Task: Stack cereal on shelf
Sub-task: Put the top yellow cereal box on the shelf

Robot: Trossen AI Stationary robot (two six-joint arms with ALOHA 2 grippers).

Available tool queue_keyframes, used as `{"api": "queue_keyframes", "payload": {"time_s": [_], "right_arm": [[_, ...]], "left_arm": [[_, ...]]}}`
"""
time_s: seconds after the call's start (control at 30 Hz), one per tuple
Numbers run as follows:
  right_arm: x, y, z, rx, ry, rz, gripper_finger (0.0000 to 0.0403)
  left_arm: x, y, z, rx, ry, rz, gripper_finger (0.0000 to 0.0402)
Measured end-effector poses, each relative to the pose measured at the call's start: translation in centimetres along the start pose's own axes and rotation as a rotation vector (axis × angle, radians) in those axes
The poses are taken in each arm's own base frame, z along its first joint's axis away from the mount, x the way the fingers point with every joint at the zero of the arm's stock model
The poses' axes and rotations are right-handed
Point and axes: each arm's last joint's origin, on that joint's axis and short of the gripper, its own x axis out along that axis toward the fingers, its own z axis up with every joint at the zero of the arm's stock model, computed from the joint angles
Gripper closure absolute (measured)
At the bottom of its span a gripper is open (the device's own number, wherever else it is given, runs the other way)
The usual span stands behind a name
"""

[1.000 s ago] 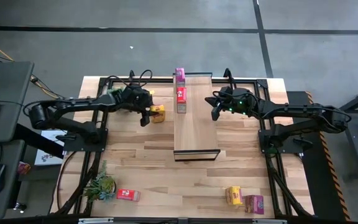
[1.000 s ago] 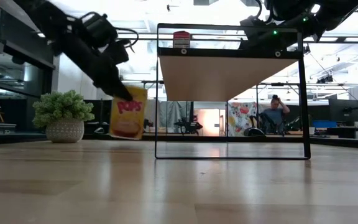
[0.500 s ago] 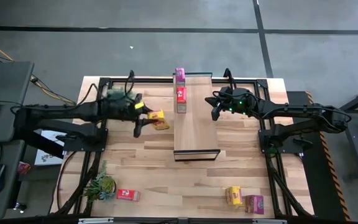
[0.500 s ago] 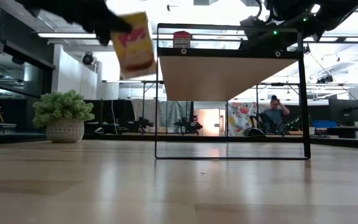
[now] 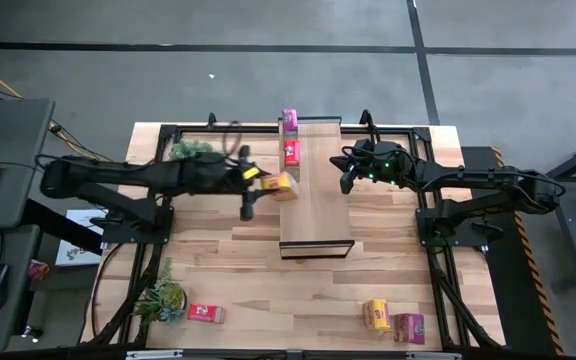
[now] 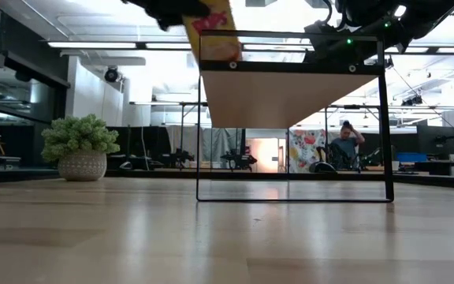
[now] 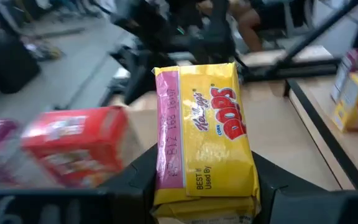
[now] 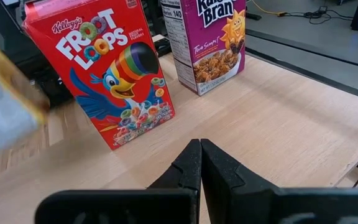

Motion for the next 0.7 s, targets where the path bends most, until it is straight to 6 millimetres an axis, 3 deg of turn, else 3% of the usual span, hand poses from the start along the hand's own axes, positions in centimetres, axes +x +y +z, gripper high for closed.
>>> {"api": "queue_keyframes", "payload": {"time_s": [0.3, 0.7], "right_arm": [[0.0, 0.0, 0.0, -0.007, 0.0, 0.0, 0.0403], [0.0, 0.0, 0.0, -0.007, 0.0, 0.002, 0.0403]], "left_arm": [[5.4, 0.2, 1.1, 0.041, 0.066, -0.017, 0.0264], [5.7, 0.3, 1.1, 0.059, 0.125, -0.016, 0.0243]]}}
